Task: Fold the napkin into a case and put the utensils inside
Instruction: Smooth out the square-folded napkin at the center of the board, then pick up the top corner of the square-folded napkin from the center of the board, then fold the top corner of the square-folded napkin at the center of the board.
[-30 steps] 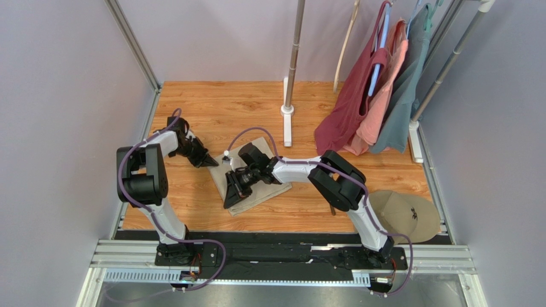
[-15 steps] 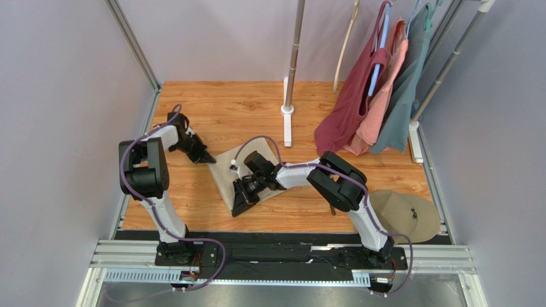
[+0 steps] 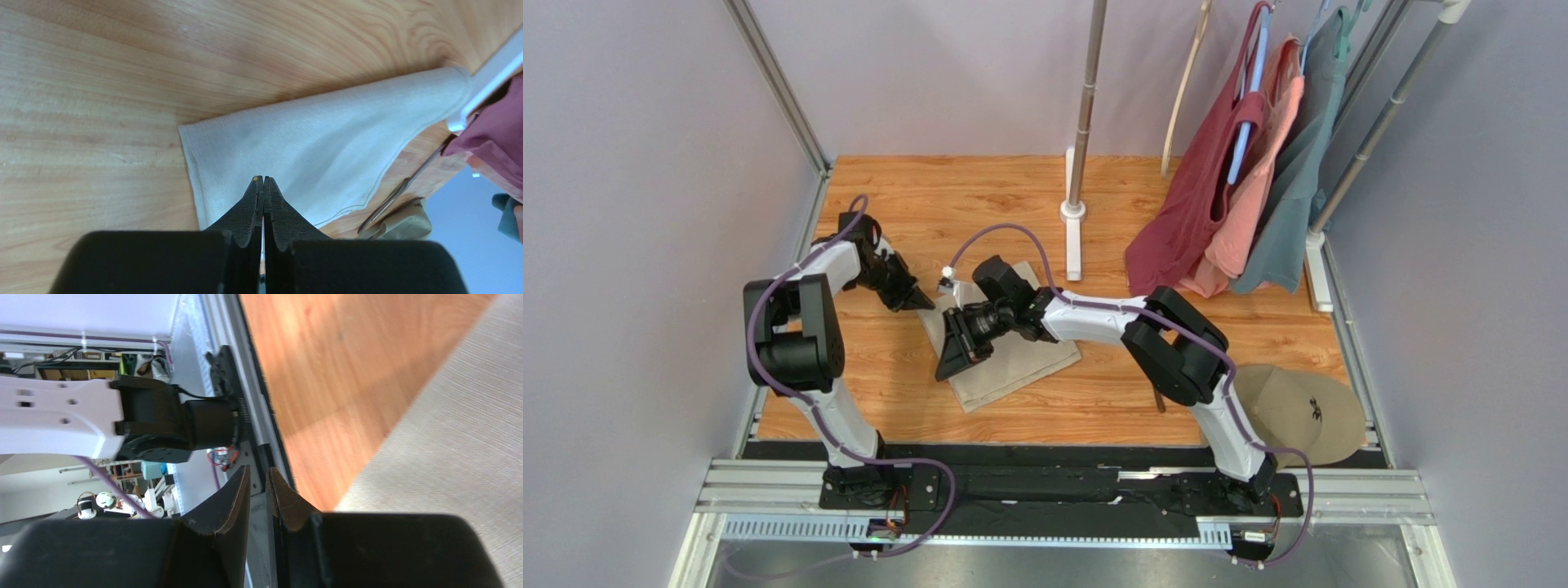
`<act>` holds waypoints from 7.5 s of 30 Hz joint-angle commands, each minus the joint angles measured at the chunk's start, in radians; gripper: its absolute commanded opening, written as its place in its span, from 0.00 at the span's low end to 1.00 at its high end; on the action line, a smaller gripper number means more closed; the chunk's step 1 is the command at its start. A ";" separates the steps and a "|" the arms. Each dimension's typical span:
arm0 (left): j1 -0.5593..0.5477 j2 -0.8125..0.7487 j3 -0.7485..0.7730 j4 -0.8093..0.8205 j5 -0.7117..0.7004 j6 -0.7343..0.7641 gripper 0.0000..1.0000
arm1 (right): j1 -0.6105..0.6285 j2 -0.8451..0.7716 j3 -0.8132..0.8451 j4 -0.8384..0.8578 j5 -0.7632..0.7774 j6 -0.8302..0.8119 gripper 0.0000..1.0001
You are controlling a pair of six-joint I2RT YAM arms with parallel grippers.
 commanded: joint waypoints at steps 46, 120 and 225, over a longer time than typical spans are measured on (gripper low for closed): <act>-0.577 -0.541 -0.583 0.072 -0.319 -0.392 0.38 | -0.116 -0.363 -0.529 0.058 0.227 0.014 0.44; -0.614 -0.745 -0.471 -0.047 -0.234 -0.370 0.23 | -0.267 -0.389 -0.441 -0.275 0.503 -0.147 0.40; -0.105 -0.578 -0.411 0.061 0.032 -0.090 0.29 | -0.168 0.226 0.408 -0.155 0.092 -0.050 0.43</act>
